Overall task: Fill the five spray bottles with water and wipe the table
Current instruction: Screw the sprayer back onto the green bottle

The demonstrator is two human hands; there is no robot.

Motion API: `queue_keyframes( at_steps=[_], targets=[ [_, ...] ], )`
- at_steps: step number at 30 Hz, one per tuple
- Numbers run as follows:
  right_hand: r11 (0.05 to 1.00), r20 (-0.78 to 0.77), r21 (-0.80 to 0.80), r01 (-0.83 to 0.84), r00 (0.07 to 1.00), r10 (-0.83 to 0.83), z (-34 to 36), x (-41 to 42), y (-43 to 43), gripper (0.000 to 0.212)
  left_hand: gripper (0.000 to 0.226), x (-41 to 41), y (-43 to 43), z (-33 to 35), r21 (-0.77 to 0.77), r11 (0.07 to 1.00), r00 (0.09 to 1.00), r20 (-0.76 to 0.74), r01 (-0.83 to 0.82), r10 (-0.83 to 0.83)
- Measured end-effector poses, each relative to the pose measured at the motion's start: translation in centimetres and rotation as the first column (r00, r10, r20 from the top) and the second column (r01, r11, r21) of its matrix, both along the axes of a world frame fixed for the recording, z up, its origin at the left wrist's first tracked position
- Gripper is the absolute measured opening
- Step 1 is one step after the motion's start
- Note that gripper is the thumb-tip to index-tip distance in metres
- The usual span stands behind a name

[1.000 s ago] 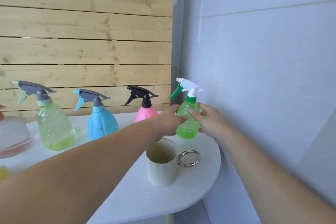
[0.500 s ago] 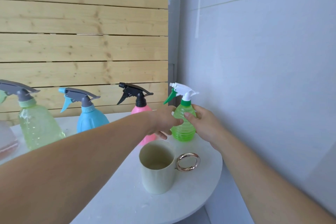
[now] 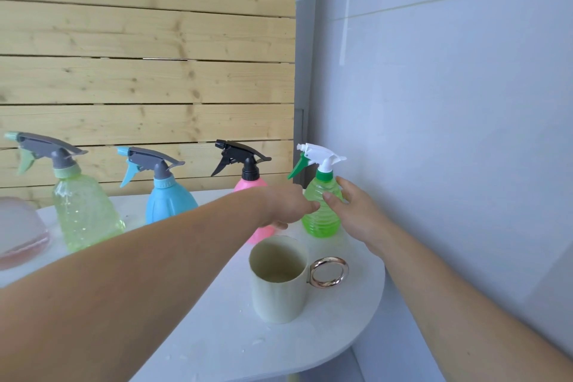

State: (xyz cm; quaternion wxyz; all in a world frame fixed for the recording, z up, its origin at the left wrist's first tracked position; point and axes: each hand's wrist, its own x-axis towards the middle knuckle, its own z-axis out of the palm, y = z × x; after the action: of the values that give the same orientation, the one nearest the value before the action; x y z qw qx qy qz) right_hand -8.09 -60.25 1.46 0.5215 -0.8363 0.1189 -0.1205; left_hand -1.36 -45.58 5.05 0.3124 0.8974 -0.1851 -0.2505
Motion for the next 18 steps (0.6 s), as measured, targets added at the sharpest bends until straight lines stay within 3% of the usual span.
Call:
queue_keyframes(
  at_steps=[4,8,12,15,18],
  targets=[
    [0.997,-0.032,0.001,0.076,0.997,-0.076,0.7,-1.3,0.8,0.063,0.035,-1.6,1.8,1.8,0.042,0.998,0.995,0.086,0.049,-0.053],
    [0.978,0.013,-0.144,0.149,0.989,-0.148,2.2,-3.4,2.7,0.05,0.018,-4.1,5.7,3.3,-0.08,0.996,0.988,0.153,0.035,-0.023],
    [0.929,0.202,-0.286,0.234,0.963,-0.18,4.4,-5.6,6.3,0.035,0.012,-6.9,11.3,4.2,-0.231,0.971,0.981,0.166,-0.059,0.099],
    [0.951,0.326,-0.258,0.172,0.942,-0.082,6.7,-8.0,11.6,0.011,0.013,-8.9,16.9,4.3,-0.283,0.945,0.949,0.216,-0.165,0.23],
    [0.958,0.245,-0.287,-0.014,0.966,0.087,7.0,-9.7,17.1,0.012,0.011,-10.3,23.5,3.1,-0.207,0.938,0.888,0.316,-0.278,0.333]
  ],
)
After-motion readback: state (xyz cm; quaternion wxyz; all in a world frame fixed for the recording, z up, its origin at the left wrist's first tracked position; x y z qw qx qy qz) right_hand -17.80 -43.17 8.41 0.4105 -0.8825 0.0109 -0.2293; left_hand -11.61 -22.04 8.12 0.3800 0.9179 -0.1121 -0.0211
